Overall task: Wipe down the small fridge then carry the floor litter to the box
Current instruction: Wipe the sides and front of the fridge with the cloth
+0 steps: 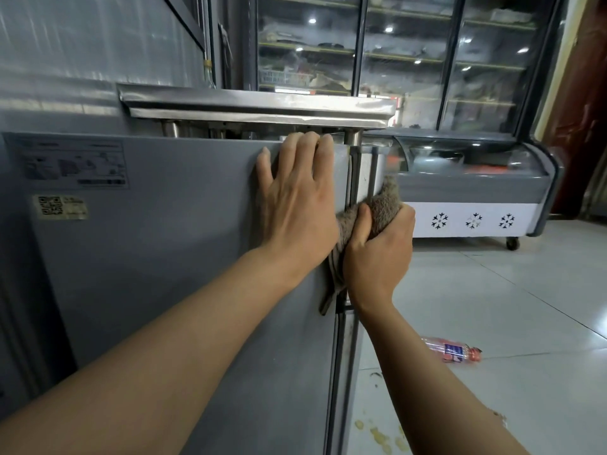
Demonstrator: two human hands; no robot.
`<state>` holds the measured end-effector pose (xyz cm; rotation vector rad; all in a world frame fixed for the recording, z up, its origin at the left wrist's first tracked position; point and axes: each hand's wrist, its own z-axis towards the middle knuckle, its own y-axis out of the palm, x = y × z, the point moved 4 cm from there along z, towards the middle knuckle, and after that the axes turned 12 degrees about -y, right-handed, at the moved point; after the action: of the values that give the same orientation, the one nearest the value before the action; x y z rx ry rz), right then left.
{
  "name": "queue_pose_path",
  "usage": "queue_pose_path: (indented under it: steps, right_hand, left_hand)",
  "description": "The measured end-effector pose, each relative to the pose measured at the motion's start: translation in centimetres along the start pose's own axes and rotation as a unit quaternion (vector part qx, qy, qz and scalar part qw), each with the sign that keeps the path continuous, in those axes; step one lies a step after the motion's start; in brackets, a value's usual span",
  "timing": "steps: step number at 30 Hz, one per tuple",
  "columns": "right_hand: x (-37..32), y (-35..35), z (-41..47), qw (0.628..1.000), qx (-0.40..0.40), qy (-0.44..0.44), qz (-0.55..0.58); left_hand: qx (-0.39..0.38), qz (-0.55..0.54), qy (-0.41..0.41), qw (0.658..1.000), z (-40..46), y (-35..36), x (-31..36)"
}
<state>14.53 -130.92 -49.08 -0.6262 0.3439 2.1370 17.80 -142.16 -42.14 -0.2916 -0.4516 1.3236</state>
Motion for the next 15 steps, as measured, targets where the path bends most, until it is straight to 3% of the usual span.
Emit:
queue_pose_path:
  steps: [15]
  right_hand:
    - [5.5, -0.6, -9.5, 0.998, -0.032, 0.048, -0.017]
  left_hand:
    - [-0.063, 0.055, 0.090, 0.992, -11.2, 5.6, -2.6]
